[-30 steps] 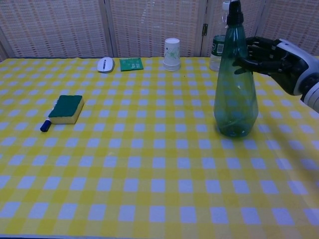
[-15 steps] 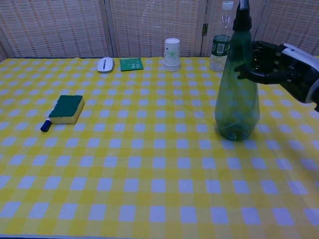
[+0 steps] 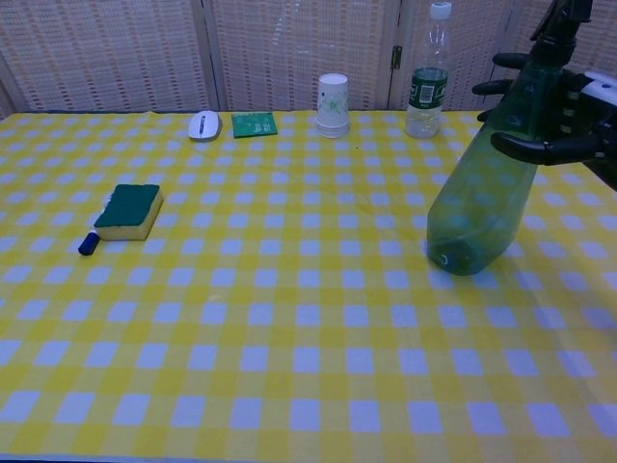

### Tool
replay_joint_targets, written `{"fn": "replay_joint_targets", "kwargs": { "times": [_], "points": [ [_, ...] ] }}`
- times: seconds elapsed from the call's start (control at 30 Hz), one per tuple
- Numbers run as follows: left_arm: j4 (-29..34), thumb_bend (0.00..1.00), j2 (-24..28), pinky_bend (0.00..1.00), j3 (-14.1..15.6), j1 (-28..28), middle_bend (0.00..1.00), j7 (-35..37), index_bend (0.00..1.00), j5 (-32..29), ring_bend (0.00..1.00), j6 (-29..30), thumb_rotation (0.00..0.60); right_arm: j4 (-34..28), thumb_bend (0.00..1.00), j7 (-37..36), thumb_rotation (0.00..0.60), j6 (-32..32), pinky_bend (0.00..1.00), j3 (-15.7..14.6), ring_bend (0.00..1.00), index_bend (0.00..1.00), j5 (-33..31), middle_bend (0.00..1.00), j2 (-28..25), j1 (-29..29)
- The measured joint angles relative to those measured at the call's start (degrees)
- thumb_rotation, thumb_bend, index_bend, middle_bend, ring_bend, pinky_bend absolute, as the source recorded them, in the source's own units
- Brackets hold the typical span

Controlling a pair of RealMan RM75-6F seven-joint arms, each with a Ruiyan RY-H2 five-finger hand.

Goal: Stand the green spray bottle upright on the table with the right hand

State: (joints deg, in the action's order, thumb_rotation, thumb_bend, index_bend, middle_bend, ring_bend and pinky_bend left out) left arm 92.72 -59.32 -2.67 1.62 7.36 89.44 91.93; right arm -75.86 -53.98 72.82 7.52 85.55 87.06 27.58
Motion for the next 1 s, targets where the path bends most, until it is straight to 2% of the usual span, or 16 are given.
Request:
{"fn": "replay_joint_targets", "kwargs": {
  "times": [0.37,0.6,0.7,0.8,1.0],
  "points": [
    [0.2,0.26,-0.4,0.00,0.1,0.3,0.11,-1.6,0.00,-0.1,0.03,-0.6,0.248,-5.4,0.35,3.2,0.600,3.6,0.02,-2.3,0.14,0.03,1.4,0.11,-5.9,-4.4],
    [0.5,0.26,-0.5,0.00,-0.1,-0.1,0.11,-1.9,0.00,0.0,0.03,0.5,0.246,-9.1,0.35,8.4,0.600,2.9,0.00,-6.6,0.08,0.03,3.1,0.08,-12.3,-6.7],
    [0.4,0.26,-0.6,0.00,-0.1,-0.2,0.11,-2.4,0.00,0.1,0.03,0.7,0.247,-10.5,0.35,14.0,0.600,3.5,0.00,-8.2,0.07,0.03,4.0,0.07,-15.1,-8.2],
    [0.4,0.26,-0.9,0.00,-0.2,-0.1,0.11,-3.4,0.00,0.1,0.03,0.8,0.248,-11.7,0.35,23.0,0.600,4.8,0.00,-9.2,0.07,0.03,3.9,0.07,-17.1,-10.0],
    [-0.2,0.26,-1.9,0.00,-0.6,-0.1,0.11,-5.6,0.00,-0.4,0.03,1.0,0.246,-14.9,0.35,50.2,0.600,9.9,0.00,-9.4,0.03,0.01,0.0,0.01,-18.8,-15.0]
  ]
}}
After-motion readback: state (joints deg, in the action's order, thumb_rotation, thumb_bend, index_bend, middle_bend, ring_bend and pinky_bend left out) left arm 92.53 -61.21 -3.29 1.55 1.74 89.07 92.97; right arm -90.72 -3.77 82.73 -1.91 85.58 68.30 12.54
